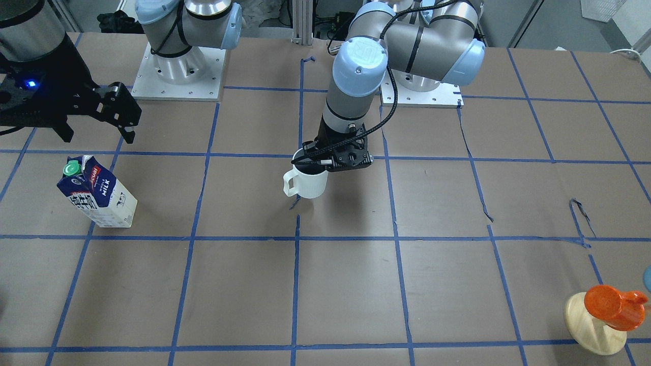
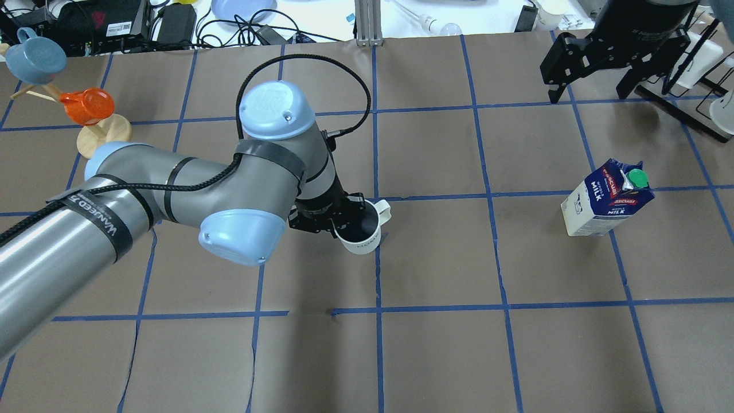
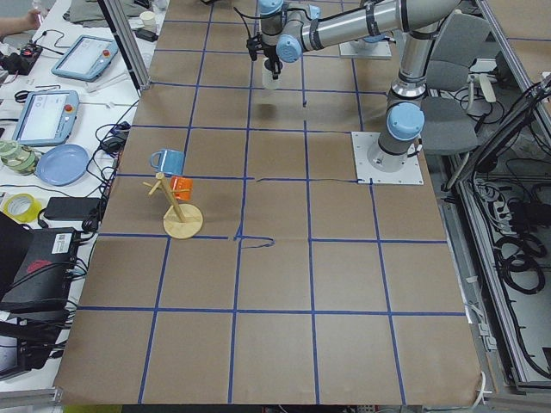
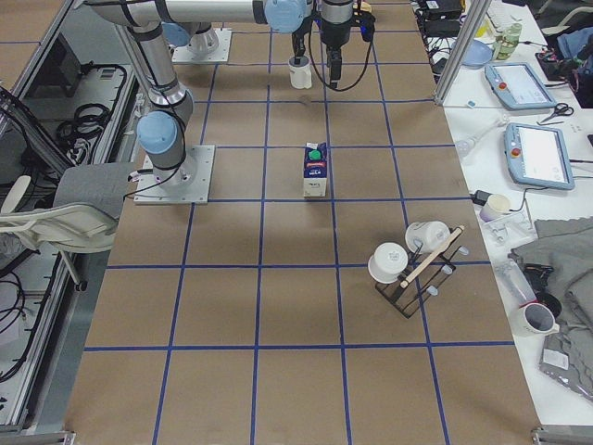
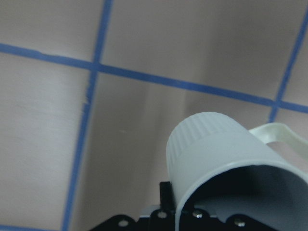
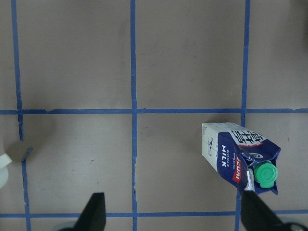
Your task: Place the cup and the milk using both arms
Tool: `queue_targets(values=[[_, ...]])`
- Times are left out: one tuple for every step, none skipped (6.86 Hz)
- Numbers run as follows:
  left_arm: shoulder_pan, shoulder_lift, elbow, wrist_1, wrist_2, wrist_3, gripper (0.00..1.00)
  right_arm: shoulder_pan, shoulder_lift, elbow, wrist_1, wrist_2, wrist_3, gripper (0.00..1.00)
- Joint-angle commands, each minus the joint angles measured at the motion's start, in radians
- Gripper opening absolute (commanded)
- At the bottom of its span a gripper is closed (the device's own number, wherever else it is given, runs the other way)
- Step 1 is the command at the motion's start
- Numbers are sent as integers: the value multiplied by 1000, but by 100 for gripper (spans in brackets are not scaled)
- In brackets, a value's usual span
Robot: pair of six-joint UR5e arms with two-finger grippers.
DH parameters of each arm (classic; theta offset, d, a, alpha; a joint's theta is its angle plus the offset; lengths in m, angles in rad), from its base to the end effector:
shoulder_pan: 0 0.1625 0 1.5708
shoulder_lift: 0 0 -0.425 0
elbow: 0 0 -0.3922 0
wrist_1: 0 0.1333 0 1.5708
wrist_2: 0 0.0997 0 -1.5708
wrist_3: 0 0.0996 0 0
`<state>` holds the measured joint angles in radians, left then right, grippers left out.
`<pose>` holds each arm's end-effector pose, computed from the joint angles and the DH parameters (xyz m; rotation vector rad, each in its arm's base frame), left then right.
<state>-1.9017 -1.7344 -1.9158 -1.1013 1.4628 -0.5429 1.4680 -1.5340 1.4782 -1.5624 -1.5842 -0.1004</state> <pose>-0.3011 -0.4332 0.2880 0.3267 -3.0403 -0.1241 0.0788 -0.5224 0.5143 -0.0042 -3.1226 0.0715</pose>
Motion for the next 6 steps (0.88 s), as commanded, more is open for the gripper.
queue_targets(values=[[-23,-43,-35,99,1,-48,0,-2,3,4,-34,-2,8,100],[-28,-69,-40,113,-1,-52,0,-9,12,5,-34,-2,-10,100],[-36,-77,-40,113,-1,-55,0,-27,15,8,-28,-13,-57,100],[-36,-85,-40,113,-1,-51,36,-96,17,14,-27,-28,-159,100],[-36,-76,-34,120,-1,-51,75,-188,15,51,-31,-28,-259,100],[-27,-47,-23,123,1,-34,91,-242,12,88,-34,-26,-313,100]])
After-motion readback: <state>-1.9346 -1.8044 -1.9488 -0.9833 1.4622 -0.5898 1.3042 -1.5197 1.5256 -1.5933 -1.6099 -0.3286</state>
